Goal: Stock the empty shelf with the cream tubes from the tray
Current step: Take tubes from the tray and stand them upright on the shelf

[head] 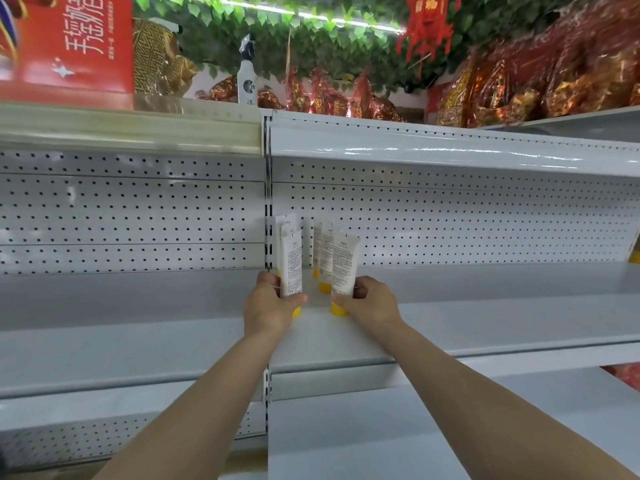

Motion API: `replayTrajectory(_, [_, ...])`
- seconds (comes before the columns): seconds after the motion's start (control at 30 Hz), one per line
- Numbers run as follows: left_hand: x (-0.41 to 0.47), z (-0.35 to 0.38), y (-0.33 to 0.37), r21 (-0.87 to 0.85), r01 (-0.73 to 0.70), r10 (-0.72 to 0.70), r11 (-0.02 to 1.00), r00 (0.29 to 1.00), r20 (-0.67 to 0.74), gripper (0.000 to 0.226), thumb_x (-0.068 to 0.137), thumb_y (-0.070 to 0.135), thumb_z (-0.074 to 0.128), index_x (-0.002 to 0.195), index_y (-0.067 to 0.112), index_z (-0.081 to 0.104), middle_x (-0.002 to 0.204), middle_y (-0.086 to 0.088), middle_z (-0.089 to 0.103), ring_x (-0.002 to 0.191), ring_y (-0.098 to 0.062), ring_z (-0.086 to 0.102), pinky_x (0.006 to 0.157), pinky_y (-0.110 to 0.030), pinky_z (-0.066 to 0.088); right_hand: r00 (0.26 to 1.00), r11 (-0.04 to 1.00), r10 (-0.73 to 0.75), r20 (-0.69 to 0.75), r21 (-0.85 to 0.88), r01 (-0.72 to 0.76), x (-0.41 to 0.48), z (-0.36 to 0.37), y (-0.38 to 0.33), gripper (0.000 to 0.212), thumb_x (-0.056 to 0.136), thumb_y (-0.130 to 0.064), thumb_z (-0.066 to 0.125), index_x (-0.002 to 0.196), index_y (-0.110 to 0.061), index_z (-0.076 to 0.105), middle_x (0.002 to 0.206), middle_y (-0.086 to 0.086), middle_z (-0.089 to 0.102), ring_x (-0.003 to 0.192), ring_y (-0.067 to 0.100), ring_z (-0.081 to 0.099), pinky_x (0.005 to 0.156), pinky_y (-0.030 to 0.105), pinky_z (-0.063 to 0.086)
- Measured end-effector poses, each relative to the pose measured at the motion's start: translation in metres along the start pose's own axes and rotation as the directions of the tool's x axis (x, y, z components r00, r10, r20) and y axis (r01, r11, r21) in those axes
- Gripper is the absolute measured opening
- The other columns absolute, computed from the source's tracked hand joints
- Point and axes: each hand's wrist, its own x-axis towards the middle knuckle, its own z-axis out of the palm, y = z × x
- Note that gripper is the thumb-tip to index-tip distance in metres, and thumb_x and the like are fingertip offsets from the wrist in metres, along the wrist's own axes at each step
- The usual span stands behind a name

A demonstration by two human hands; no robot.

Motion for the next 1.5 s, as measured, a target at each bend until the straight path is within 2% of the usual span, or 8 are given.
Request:
replayTrajectory(0.33, [-0.002, 0.001, 0.002, 0.05, 0.005, -0.006, 0.999, 1.0, 0.019, 0.042, 0.074, 0.027, 0.081, 0.098, 0.018, 0.048, 0.088, 0.005, 0.064, 0.082, -0.018, 0.064, 0.067, -0.025, 0.046, 1.0, 1.0, 0.01, 0.001, -0.007, -0.01, -0.001, 0.0, 0.001, 0.035, 0.077, -0.033, 0.079, 0.108, -0.02, 0.068, 0.098, -0.006, 0.073, 0.087, 0.008, 0.067, 0.065, 0.012, 0.046])
replayTrajectory(0.53, [-0.006, -0.001, 0.006, 0.057, 0.031, -0.033, 0.998, 0.999, 0.029, 0.041, 0.076, 0.026, 0.079, 0.101, 0.017, 0.048, 0.083, 0.01, 0.061, 0.08, -0.016, 0.064, 0.065, -0.024, 0.046, 0.997, 0.999, 0.034, 0.069, -0.013, -0.033, -0.002, -0.004, -0.003, 0.04, 0.078, -0.032, 0.079, 0.113, -0.02, 0.064, 0.104, -0.005, 0.072, 0.094, 0.01, 0.068, 0.076, 0.019, 0.05])
replayTrajectory(0.67, [-0.015, -0.006, 0.015, 0.082, 0.075, -0.078, 0.994, 0.996, 0.039, 0.064, 0.07, 0.032, 0.083, 0.117, 0.011, 0.046, 0.109, -0.004, 0.064, 0.101, -0.025, 0.063, 0.079, -0.028, 0.048, 0.99, 0.996, 0.092, 0.107, -0.021, -0.091, -0.008, -0.016, -0.007, 0.068, 0.074, -0.039, 0.082, 0.131, -0.018, 0.052, 0.121, -0.001, 0.063, 0.107, 0.014, 0.061, 0.089, 0.026, 0.049])
replayTrajectory(0.77, [-0.033, -0.015, 0.027, 0.084, 0.108, -0.108, 0.991, 0.994, -0.009, 0.086, 0.069, 0.033, 0.085, 0.135, 0.008, 0.036, 0.135, -0.012, 0.05, 0.121, -0.03, 0.052, 0.09, -0.031, 0.042, 0.987, 0.99, 0.125, 0.098, -0.08, -0.117, -0.016, -0.041, -0.012, 0.077, 0.076, -0.043, 0.08, 0.139, -0.016, 0.044, 0.132, 0.004, 0.056, 0.117, 0.019, 0.056, 0.088, 0.027, 0.046])
replayTrajectory(0.9, [-0.071, -0.018, 0.056, 0.154, 0.003, 0.018, 0.988, 0.991, -0.133, 0.087, 0.073, 0.029, 0.082, 0.141, 0.008, 0.033, 0.144, -0.012, 0.039, 0.13, -0.029, 0.04, 0.1, -0.036, 0.038, 0.995, 0.97, 0.087, 0.05, -0.231, -0.074, -0.033, -0.099, -0.015, 0.08, 0.079, -0.05, 0.075, 0.142, -0.016, 0.041, 0.138, 0.009, 0.054, 0.124, 0.025, 0.053, 0.102, 0.035, 0.045])
replayTrajectory(1.03, [-0.12, 0.007, 0.105, 0.307, -0.161, 0.218, 0.938, 0.963, -0.161, 0.081, 0.072, 0.037, 0.081, 0.136, 0.01, 0.04, 0.137, -0.01, 0.041, 0.129, -0.027, 0.037, 0.1, -0.038, 0.039, 0.998, 0.911, -0.048, 0.044, -0.407, 0.062, -0.066, -0.178, -0.02, 0.08, 0.084, -0.055, 0.067, 0.147, -0.016, 0.035, 0.142, 0.01, 0.049, 0.13, 0.027, 0.046, 0.1, 0.033, 0.039])
replayTrajectory(1.23, [-0.21, 0.1, 0.193, 0.447, -0.332, 0.32, 0.831, 0.942, 0.106, 0.077, 0.077, 0.041, 0.075, 0.14, 0.016, 0.038, 0.148, -0.008, 0.029, 0.133, -0.028, 0.028, 0.104, -0.042, 0.038, 0.995, 0.79, -0.102, -0.01, -0.609, 0.074, -0.136, -0.321, 0.003, 0.078, 0.082, -0.052, 0.07, 0.146, -0.025, 0.035, 0.139, 0.01, 0.049, 0.127, 0.028, 0.045, 0.099, 0.04, 0.043])
replayTrajectory(1.5, [-0.361, 0.247, 0.301, 0.314, -0.523, 0.414, 0.793, 0.839, 0.353, 0.075, 0.08, 0.045, 0.071, 0.141, 0.018, 0.036, 0.149, -0.007, 0.028, 0.135, -0.026, 0.028, 0.098, -0.042, 0.043, 0.978, 0.682, -0.028, -0.205, -0.719, -0.131, -0.252, -0.517, 0.08, 0.075, 0.084, -0.05, 0.068, 0.146, -0.021, 0.038, 0.139, 0.012, 0.051, 0.126, 0.031, 0.046, 0.099, 0.043, 0.046])
